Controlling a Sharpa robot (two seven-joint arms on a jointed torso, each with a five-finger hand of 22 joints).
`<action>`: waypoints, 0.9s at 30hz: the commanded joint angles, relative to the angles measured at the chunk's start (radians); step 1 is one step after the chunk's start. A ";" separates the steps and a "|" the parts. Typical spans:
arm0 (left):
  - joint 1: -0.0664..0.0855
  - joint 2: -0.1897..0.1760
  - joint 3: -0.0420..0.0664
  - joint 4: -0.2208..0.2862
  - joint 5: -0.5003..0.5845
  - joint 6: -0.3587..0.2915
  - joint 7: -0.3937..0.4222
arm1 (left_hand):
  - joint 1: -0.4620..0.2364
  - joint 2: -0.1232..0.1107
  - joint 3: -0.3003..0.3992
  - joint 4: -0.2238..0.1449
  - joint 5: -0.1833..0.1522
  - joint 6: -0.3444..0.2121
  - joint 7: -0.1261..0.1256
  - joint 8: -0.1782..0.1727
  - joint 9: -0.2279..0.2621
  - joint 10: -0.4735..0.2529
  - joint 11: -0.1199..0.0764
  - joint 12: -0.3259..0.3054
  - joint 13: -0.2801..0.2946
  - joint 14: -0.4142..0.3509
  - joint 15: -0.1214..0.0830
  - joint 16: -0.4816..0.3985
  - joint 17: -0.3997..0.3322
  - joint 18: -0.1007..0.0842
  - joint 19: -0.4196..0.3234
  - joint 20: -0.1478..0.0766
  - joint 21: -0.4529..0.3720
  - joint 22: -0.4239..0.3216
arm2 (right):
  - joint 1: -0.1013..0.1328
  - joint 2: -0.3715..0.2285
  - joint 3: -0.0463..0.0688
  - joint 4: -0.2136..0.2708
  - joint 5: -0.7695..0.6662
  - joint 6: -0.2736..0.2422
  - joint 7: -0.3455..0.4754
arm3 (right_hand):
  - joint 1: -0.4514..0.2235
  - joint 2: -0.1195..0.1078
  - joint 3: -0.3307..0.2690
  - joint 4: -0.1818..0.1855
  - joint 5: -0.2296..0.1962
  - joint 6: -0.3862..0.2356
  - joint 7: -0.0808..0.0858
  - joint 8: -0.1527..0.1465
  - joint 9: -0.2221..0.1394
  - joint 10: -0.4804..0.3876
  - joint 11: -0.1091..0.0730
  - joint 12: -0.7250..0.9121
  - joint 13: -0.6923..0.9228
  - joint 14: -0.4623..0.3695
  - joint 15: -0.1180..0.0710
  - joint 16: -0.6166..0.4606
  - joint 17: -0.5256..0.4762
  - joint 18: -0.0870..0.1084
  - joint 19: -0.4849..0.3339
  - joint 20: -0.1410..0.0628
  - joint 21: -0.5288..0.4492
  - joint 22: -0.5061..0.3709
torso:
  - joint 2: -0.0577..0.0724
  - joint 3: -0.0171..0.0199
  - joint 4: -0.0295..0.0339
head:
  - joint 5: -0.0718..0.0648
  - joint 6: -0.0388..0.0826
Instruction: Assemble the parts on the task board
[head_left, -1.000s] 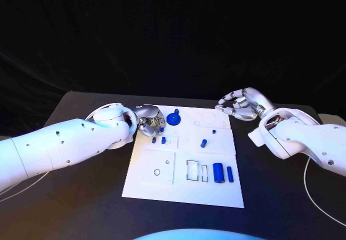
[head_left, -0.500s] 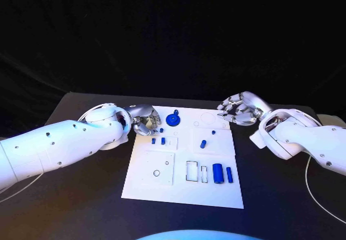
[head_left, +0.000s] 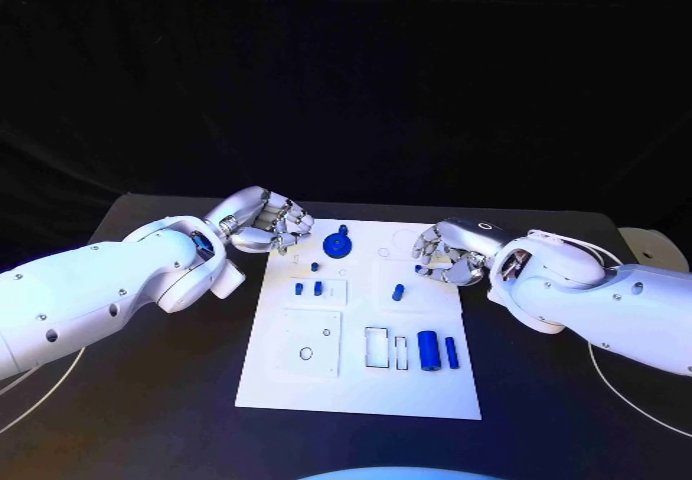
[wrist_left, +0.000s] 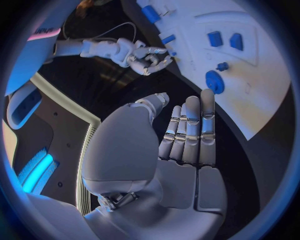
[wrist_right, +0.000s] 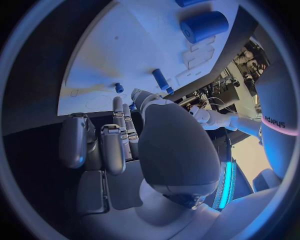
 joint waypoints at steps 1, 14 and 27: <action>-0.001 -0.012 0.001 0.021 0.411 -0.056 0.191 | 0.009 0.006 0.009 0.000 0.005 0.001 0.002 0.005 -0.002 -0.001 -0.003 0.007 0.001 -0.002 0.000 -0.004 -0.004 0.008 0.001 -0.001 -0.005 -0.003 | -0.005 0.013 0.000 -0.006 -0.215 0.054 -0.082 | -0.004 -0.012 0.014 -0.003 -0.025 0.004 0.012 -0.009 -0.003 0.008 0.009 -0.015 -0.018 0.042 0.011 0.001 0.004 0.011 0.014 0.004 0.018 0.082 | 0.000 -0.0003 0.0012 | -0.008 0.000; -0.004 -0.030 0.001 0.048 0.581 -0.072 0.234 | 0.011 0.008 0.011 -0.001 0.005 -0.003 0.003 0.003 -0.004 -0.001 -0.002 0.011 0.002 0.000 0.000 -0.006 -0.006 0.008 0.004 -0.001 -0.007 -0.005 | -0.014 0.045 -0.001 -0.019 -0.307 0.058 -0.136 | 0.002 -0.008 0.058 -0.016 -0.036 0.017 0.014 -0.015 -0.005 0.027 0.010 -0.031 -0.050 0.044 0.012 0.005 0.012 0.005 0.028 0.006 0.046 0.101 | 0.001 0.0002 0.0009 | -0.006 0.000; -0.004 -0.035 0.001 0.040 0.598 -0.077 0.217 | 0.010 0.010 0.012 -0.001 0.005 -0.003 0.004 0.003 -0.004 -0.002 -0.002 0.012 0.001 0.000 0.000 -0.006 -0.008 0.008 0.006 -0.002 -0.008 -0.006 | -0.021 0.063 -0.001 -0.035 -0.304 0.090 -0.138 | 0.012 0.023 0.167 -0.073 -0.065 0.085 -0.008 0.007 0.006 0.110 -0.014 -0.035 -0.077 0.049 -0.007 0.014 0.029 -0.004 0.048 -0.009 0.089 0.132 | 0.001 0.0006 -0.0003 | -0.005 -0.002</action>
